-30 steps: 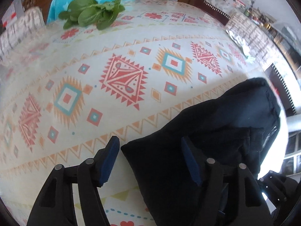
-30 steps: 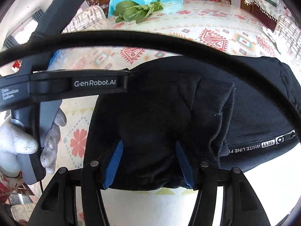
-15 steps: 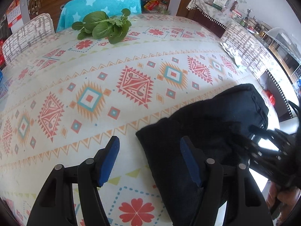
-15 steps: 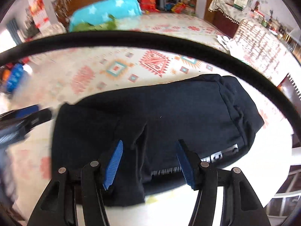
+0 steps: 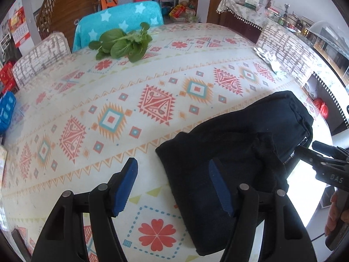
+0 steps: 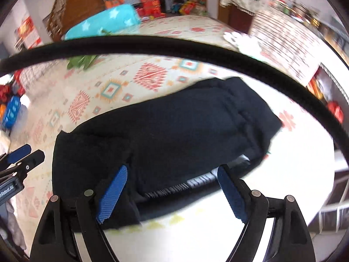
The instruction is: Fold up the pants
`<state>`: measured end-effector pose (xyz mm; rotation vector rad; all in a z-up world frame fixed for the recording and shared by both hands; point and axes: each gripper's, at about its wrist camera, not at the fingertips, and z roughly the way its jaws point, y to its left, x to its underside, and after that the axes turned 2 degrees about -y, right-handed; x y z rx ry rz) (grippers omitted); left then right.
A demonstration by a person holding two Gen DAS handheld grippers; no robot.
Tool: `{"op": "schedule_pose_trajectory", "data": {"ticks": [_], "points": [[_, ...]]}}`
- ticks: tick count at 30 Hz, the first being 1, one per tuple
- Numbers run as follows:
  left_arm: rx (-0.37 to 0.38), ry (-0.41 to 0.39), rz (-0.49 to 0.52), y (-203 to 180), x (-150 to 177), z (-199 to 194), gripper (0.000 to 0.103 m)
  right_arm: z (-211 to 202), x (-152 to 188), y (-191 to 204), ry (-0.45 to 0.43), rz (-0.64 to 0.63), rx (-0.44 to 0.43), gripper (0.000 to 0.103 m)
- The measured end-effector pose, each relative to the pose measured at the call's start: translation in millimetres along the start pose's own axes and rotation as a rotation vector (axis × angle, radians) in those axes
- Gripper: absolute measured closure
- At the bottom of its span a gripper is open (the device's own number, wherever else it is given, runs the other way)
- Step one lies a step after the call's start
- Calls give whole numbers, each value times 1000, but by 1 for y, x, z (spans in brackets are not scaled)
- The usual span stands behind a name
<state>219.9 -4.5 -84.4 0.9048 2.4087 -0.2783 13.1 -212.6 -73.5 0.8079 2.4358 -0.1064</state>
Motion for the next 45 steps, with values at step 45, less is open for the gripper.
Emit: {"op": "schedule_pose_trajectory", "data": {"ticks": [45], "points": [[216, 233, 149, -248, -152, 140, 36, 38, -13, -200, 65, 325, -448, 14]]}}
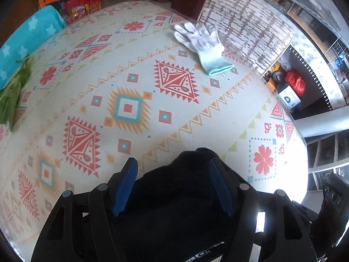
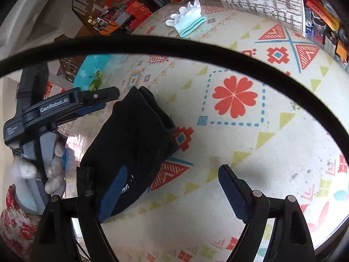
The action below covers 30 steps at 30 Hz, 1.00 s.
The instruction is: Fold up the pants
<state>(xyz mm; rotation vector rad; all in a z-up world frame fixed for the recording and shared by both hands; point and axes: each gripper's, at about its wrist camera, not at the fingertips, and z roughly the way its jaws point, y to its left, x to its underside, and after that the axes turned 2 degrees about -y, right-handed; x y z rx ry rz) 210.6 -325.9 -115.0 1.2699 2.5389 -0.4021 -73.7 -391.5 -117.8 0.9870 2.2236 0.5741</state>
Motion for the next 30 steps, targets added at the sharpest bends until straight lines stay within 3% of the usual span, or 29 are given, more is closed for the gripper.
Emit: {"op": "schedule_pose_trajectory", "data": {"ticks": [6, 17, 18, 19, 21, 22, 24, 26, 30], "points": [[93, 49, -32, 2, -12, 25, 36, 19, -16, 8, 6, -16, -23, 13], [109, 111, 62, -21, -11, 55, 36, 44, -16, 37, 14, -138, -52, 13], [106, 114, 75, -25, -10, 55, 38, 46, -14, 40, 13, -148, -54, 13], [105, 114, 86, -28, -9, 55, 50, 48, -12, 45, 8, -162, -44, 13], [56, 115, 108, -32, -9, 55, 64, 50, -9, 50, -6, -185, -21, 13], [53, 114, 106, -30, -8, 53, 72, 51, -9, 51, -9, -188, -18, 16], [60, 103, 81, -24, -10, 48, 76, 53, -11, 47, 11, -164, -25, 47], [78, 84, 58, -21, -11, 38, 78, 56, -16, 33, 40, -106, -69, 67], [92, 50, 59, -25, -10, 21, 79, 56, -22, 18, 76, -28, -133, 74]]}}
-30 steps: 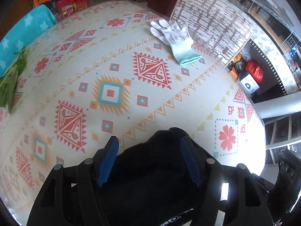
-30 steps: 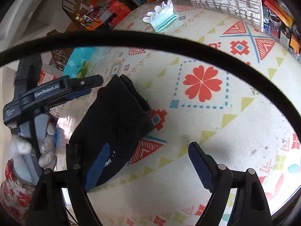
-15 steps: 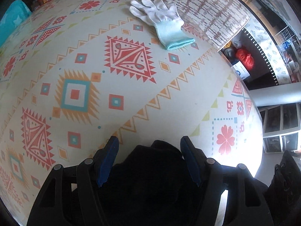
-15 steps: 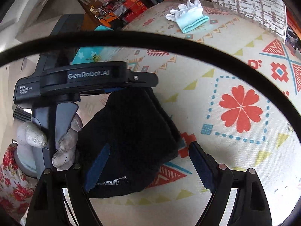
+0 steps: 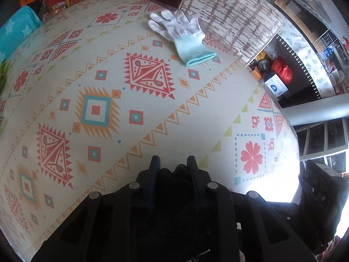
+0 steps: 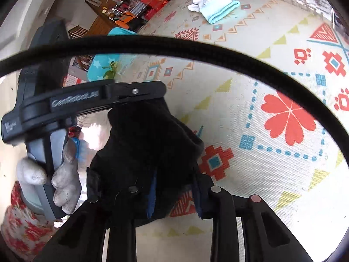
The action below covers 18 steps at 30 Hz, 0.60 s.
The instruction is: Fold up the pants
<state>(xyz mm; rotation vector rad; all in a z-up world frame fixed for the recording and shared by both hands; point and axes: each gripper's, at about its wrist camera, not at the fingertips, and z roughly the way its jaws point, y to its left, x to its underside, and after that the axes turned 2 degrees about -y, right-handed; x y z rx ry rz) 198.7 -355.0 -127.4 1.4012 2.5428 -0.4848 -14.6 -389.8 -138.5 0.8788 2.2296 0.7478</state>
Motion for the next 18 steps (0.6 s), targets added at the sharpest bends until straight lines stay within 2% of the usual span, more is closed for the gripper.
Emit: {"op": "schedule_pose_trajectory", "data": {"ticks": [5, 8, 15, 18], "points": [[30, -48, 4, 3, 10, -30, 79, -14, 7, 18, -24, -68, 1, 80], [76, -89, -15, 11, 20, -54, 79, -25, 12, 33, -39, -95, -12, 83], [188, -189, -66, 46, 64, -108, 79, -29, 29, 83, -64, -171, 13, 86], [222, -221, -103, 65, 89, -126, 79, -28, 47, 108, -55, -203, 18, 86]]}}
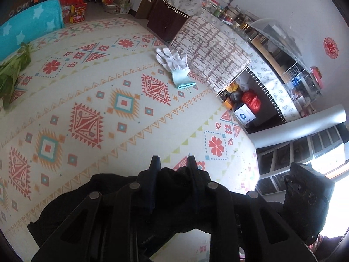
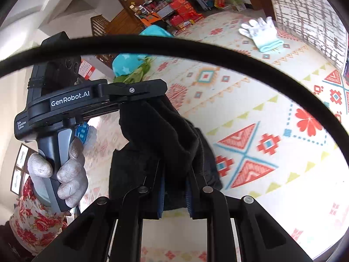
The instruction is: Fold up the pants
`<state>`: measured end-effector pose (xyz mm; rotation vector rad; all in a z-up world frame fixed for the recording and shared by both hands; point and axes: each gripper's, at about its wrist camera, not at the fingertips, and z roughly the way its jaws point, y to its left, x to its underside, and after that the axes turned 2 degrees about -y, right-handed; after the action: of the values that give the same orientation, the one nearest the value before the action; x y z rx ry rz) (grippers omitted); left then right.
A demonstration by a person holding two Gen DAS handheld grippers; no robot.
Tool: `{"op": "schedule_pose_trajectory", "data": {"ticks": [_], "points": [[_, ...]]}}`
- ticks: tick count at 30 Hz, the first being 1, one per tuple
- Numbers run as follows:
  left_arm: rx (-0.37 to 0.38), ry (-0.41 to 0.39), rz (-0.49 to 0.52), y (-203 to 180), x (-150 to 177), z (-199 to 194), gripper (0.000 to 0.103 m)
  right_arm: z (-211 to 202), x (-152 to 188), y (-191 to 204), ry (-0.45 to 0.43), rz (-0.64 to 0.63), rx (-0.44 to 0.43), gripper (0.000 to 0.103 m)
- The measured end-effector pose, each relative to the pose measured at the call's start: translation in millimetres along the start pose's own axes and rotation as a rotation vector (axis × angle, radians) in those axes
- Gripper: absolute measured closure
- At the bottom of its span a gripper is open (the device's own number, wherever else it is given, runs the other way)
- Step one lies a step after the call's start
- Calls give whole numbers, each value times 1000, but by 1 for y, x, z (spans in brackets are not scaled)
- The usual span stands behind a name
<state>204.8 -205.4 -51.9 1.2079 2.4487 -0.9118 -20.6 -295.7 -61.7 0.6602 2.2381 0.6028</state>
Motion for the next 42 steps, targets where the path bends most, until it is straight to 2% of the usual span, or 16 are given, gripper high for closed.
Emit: {"op": "schedule_pose_trajectory", "data": {"ticks": [9, 17, 18, 19, 26, 34, 36, 37, 38, 40, 42], "points": [[74, -86, -140, 67, 56, -67, 79, 27, 33, 93, 52, -154, 21, 88], [84, -142, -212, 116, 86, -104, 79, 75, 50, 148, 125, -252, 20, 88], [80, -150, -220, 122, 88, -108, 82, 84, 51, 154, 142, -261, 20, 88], [81, -155, -236, 131, 91, -111, 87, 91, 53, 159, 155, -266, 22, 88], [39, -143, -318, 178, 119, -113, 88, 150, 70, 170, 253, -274, 58, 88], [-3, -152, -398, 212, 141, -119, 88, 201, 87, 177, 334, -367, 136, 85], [-15, -161, -405, 215, 143, -124, 88, 199, 92, 185, 321, -414, 173, 81], [-18, -166, -410, 217, 143, -128, 88, 195, 92, 190, 308, -435, 179, 70], [-22, -171, -412, 218, 144, -132, 88, 189, 92, 193, 296, -449, 176, 53], [-36, -185, -405, 217, 144, -139, 87, 168, 90, 202, 248, -478, 157, 35], [-51, -199, -398, 215, 146, -147, 85, 141, 92, 210, 208, -493, 131, 34]]}}
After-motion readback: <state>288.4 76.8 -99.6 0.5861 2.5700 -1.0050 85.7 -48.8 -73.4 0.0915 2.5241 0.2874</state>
